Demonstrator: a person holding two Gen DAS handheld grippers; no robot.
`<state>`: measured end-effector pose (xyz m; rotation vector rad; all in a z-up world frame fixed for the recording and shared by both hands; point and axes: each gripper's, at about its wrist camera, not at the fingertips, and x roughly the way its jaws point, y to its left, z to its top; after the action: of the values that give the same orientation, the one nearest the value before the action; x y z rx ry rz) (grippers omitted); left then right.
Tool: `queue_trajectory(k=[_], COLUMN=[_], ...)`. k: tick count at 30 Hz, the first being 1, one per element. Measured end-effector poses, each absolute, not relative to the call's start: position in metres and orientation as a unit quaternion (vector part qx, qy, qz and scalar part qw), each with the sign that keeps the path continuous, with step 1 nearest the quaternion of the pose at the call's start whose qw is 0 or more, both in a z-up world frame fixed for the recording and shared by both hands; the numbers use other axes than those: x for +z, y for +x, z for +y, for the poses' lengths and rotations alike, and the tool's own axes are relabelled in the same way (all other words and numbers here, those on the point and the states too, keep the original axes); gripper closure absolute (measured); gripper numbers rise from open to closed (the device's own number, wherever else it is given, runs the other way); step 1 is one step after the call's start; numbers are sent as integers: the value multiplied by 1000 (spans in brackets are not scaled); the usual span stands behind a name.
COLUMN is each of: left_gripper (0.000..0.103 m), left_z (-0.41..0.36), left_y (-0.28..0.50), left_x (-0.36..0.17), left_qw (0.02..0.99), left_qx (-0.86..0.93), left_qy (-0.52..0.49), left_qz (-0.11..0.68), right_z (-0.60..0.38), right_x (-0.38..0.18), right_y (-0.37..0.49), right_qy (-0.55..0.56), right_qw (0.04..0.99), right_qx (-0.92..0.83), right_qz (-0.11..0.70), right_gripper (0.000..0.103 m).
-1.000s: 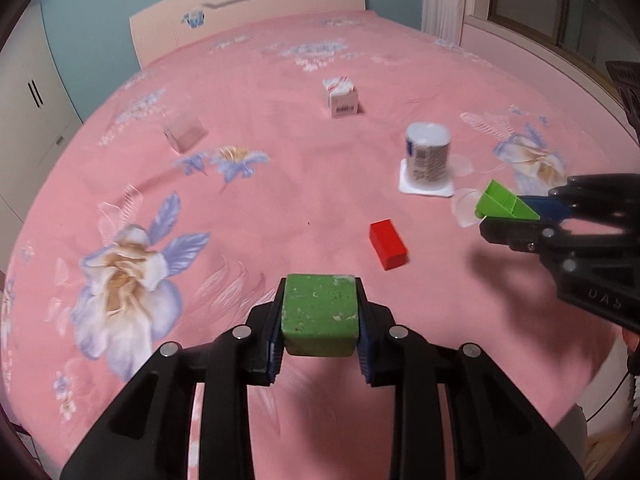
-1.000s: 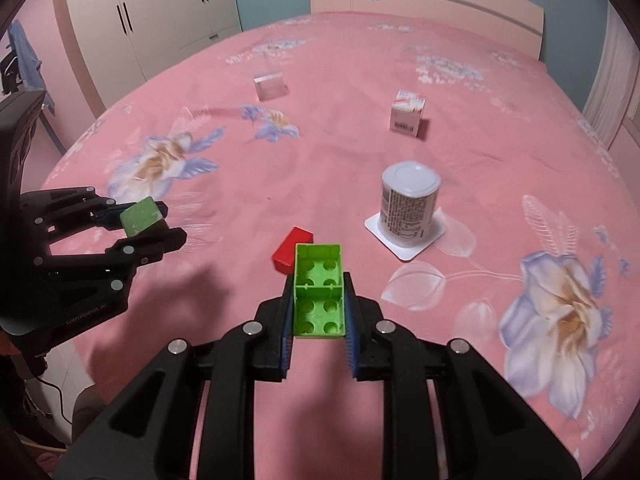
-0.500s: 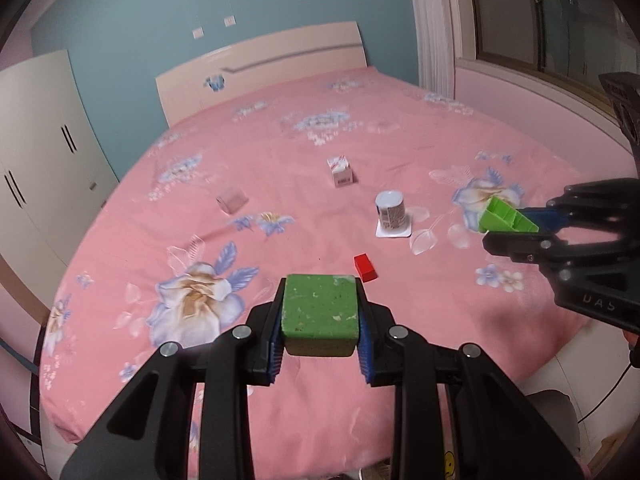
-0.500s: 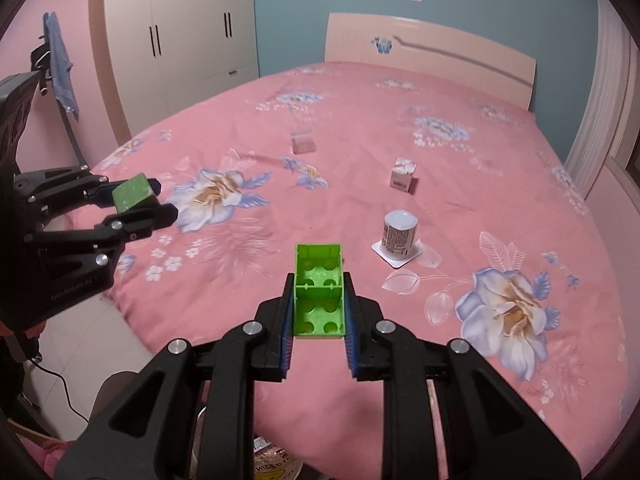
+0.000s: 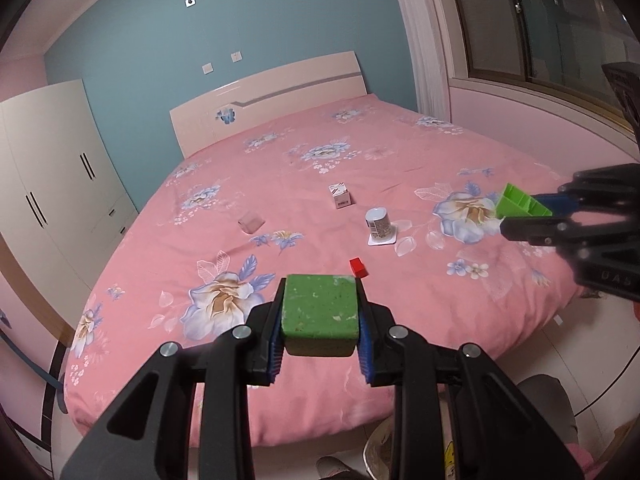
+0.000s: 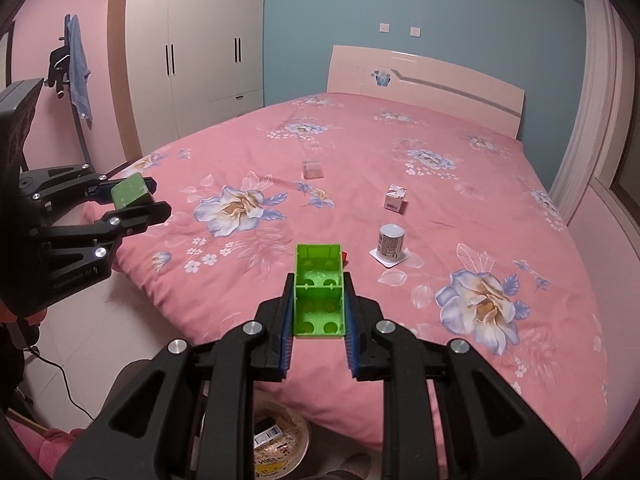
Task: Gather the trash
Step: 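Lift both blocks and carry them toward the wastebasket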
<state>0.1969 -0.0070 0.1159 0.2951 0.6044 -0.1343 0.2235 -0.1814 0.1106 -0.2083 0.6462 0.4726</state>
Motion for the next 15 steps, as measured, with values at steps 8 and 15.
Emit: queue_trajectory(k=[8,15], left_gripper=[71,71], left_z=[-12,-15], left_y=[164,147], left_x=[112,91], left_qw=[941,934], left_qx=[-69,-76], left_qy=[156,165], left_qz=[292,308], right_z=[-189,-189], right_x=[108,91], right_y=[186,171], right_qy=[-105,-107], right_qw=[916,911], right_qx=[229,230], right_qz=[311,326], right_gripper=[81,81])
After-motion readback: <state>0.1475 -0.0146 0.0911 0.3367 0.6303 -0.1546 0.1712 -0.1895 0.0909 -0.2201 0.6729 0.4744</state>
